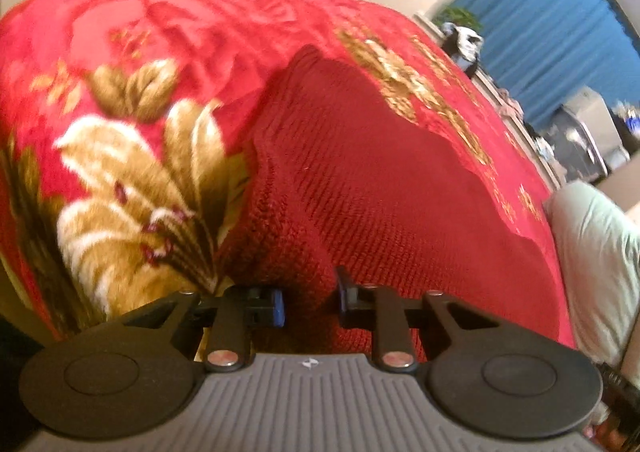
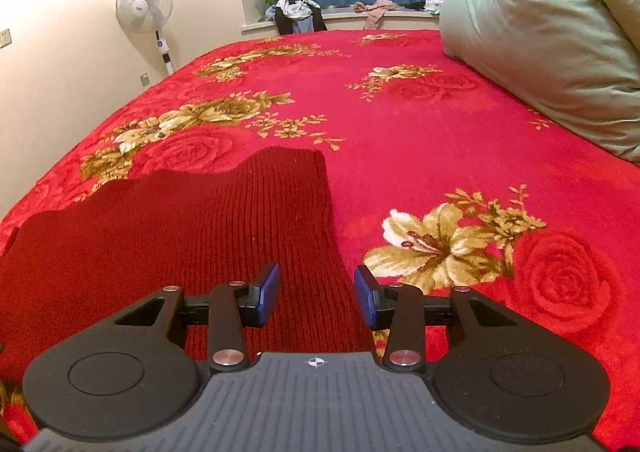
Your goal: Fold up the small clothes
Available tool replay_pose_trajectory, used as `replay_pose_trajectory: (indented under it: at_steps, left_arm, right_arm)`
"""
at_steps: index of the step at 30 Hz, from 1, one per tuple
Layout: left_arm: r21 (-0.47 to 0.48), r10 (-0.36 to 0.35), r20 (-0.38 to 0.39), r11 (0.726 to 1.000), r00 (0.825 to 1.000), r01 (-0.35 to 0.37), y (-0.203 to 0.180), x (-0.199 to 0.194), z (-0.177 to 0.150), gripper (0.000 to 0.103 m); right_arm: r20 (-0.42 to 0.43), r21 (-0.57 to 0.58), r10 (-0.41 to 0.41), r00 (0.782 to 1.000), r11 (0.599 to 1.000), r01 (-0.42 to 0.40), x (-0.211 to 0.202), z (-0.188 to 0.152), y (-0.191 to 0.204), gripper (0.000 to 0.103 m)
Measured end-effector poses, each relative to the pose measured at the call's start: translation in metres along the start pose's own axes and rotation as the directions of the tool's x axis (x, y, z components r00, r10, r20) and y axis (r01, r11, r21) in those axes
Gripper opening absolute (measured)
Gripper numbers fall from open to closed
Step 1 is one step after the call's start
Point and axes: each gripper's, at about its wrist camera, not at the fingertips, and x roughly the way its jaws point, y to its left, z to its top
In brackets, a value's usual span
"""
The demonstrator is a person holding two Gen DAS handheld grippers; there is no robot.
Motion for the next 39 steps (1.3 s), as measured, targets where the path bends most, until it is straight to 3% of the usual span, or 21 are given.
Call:
replay_pose_trajectory:
  at_steps: [5, 10, 14, 15, 19, 23, 26, 28, 31, 33, 35, 37, 39]
  left_arm:
    - [0.011, -0.003, -0.002, 1.000, 1.000, 0.003, 0.000, 0.000, 0.001, 0.026]
    - [-0.061, -0.021, -0.046, 0.998, 0.999, 0.018, 0.008, 0.011, 0.004, 0.040]
    - [-0.059, -0.014, -0.047, 0.998, 0.999, 0.011, 0.005, 0.021, 0.006, 0.043]
    - [-0.062, -0.012, -0.045, 0.998, 0.999, 0.009, 0.005, 0.022, 0.006, 0.042]
    - [-0.019, -0.008, 0.002, 1.000, 1.000, 0.008, 0.000, 0.014, 0.009, 0.018]
    - [0.007, -0.054, 0.092, 0.999, 0.994, 0.054, -0.005, -0.019, 0.018, 0.016]
    - [0.019, -0.068, 0.104, 0.998, 0.992, 0.067, -0.002, -0.042, 0.026, 0.015]
    - [0.040, -0.037, 0.112, 0.999, 0.993, 0.033, -0.003, -0.056, 0.030, 0.015]
    - [0.080, 0.084, 0.134, 0.992, 0.987, -0.096, -0.009, -0.071, 0.041, 0.015]
    - [0.062, 0.185, 0.121, 0.979, 0.975, -0.194, -0.011, -0.073, 0.049, 0.015]
    - [0.141, 0.271, 0.144, 0.946, 0.952, -0.291, -0.031, -0.073, 0.052, 0.015]
    - [0.279, 0.290, 0.221, 0.896, 0.931, -0.345, -0.064, -0.074, 0.049, 0.015]
    - [0.443, 0.236, 0.310, 0.821, 0.921, -0.360, -0.114, -0.073, 0.033, 0.015]
  right_arm:
    - [-0.007, -0.003, -0.003, 1.000, 1.000, 0.003, 0.001, -0.001, 0.000, 0.043]
    - [-0.014, -0.009, -0.006, 1.000, 1.000, 0.006, 0.001, -0.002, -0.001, 0.043]
    - [-0.019, -0.016, -0.007, 1.000, 1.000, 0.007, 0.003, -0.003, 0.002, 0.043]
    - [-0.019, -0.018, -0.007, 1.000, 1.000, 0.007, 0.003, -0.003, 0.002, 0.043]
    - [-0.027, -0.025, -0.010, 1.000, 1.000, 0.010, 0.005, -0.005, 0.002, 0.043]
    - [-0.029, -0.008, -0.013, 0.999, 1.000, 0.013, 0.005, -0.005, -0.002, 0.043]
    - [-0.021, 0.011, -0.011, 1.000, 1.000, 0.011, 0.004, -0.002, -0.005, 0.043]
    - [-0.010, 0.029, -0.007, 1.000, 1.000, 0.008, 0.001, 0.000, -0.008, 0.043]
    - [0.009, 0.073, 0.004, 1.000, 0.997, -0.004, -0.005, 0.007, -0.015, 0.043]
    - [0.025, 0.102, 0.014, 1.000, 0.995, -0.016, -0.010, 0.013, -0.019, 0.043]
    - [0.042, 0.124, 0.021, 0.999, 0.992, -0.026, -0.015, 0.019, -0.023, 0.043]
    - [0.063, 0.143, 0.030, 0.998, 0.989, -0.038, -0.019, 0.024, -0.028, 0.043]
    - [0.081, 0.156, 0.035, 0.996, 0.987, -0.047, -0.022, 0.029, -0.033, 0.043]
